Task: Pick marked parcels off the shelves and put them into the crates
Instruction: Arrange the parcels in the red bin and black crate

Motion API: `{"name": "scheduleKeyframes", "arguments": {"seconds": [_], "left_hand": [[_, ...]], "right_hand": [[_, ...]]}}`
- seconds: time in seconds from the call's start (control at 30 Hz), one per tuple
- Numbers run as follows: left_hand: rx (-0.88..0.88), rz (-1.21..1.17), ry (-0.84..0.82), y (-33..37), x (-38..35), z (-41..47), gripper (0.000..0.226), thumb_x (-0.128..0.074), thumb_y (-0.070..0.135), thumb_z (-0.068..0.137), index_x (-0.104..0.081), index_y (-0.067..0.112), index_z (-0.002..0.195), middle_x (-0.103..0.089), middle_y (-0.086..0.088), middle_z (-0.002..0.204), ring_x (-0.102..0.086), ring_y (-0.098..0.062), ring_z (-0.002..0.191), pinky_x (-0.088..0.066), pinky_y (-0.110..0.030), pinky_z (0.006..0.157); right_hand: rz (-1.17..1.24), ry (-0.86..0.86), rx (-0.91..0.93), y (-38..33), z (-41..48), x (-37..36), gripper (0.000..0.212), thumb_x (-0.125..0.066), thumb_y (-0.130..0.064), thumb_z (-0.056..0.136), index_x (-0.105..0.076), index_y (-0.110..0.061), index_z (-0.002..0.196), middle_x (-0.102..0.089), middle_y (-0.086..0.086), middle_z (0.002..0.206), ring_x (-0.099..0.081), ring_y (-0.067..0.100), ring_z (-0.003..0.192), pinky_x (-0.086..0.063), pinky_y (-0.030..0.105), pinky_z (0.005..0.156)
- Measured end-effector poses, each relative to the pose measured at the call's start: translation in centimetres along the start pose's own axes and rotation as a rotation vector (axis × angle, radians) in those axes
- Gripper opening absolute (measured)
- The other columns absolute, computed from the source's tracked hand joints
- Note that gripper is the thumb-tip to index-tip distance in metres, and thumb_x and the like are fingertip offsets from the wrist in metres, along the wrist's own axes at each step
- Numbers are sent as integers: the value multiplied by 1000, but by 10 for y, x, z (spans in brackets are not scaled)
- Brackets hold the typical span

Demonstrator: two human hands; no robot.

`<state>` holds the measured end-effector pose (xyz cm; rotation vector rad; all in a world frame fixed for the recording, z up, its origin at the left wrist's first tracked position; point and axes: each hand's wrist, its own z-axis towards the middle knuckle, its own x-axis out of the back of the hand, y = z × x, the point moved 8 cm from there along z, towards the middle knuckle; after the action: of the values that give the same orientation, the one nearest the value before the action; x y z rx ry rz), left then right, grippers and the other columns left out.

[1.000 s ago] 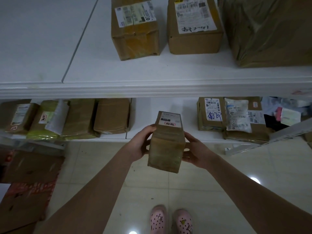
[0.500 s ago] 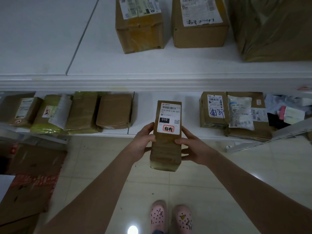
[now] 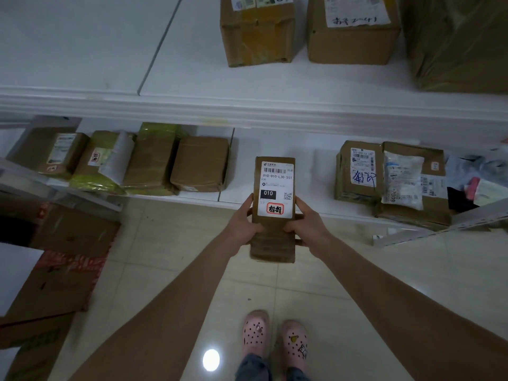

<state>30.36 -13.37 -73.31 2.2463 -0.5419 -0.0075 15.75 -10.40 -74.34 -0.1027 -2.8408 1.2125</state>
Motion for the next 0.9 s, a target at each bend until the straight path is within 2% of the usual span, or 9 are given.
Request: {"name": "scheduleKeyframes", "arguments": {"seconds": [0.1,0.23,0.37,0.53,0.77,0.9], "left_hand": [[-31,-42,27,0,11,-14,92,-61,-12,80,-25,37,148,-49,-4,140,-56,-23,112,-57,-40,81],[-41,-98,54,-4,25,-35,87,-64,-10,80,-28,34,147,-47,-3,141,-52,-23,115,-55,-32,74],[-21,-199,108,-14,47,-57,86,-63,-10,81,-30,34,147,-48,0,140,-53,-23,114,-53,-29,67],[25,-281,242,-40,92,-82,78,-59,-8,83,-34,33,145,-49,-3,139,-51,-26,118,-53,-47,87],[106,-368,379,-92,169,-129,76,-62,2,86,-28,27,149,-47,-4,138,-52,-26,118,-52,-42,85],[126,-438,420,-131,227,-155,75,-61,1,87,-29,27,149,-48,-6,138,-53,-28,118,-50,-48,93]], "right_hand": [[-99,6,35,-7,-4,-11,80,-55,13,81,-37,-36,141,-61,1,99,-59,19,92,-56,38,76],[-202,-2,60,-12,-6,-31,86,-58,10,82,-28,-37,147,-61,4,117,-58,22,102,-56,38,78],[-261,-28,68,-15,-13,-57,89,-61,10,82,-25,-38,149,-60,5,125,-57,23,106,-57,38,76],[-336,-83,109,-23,-25,-104,88,-62,9,80,-29,-36,147,-60,6,124,-58,23,105,-57,44,81],[-495,-205,179,-25,-43,-205,89,-70,6,74,-33,-35,144,-61,5,123,-60,23,106,-55,44,86],[-593,-269,189,-22,-56,-279,87,-74,1,73,-35,-36,142,-64,2,111,-62,21,99,-55,43,86]]}}
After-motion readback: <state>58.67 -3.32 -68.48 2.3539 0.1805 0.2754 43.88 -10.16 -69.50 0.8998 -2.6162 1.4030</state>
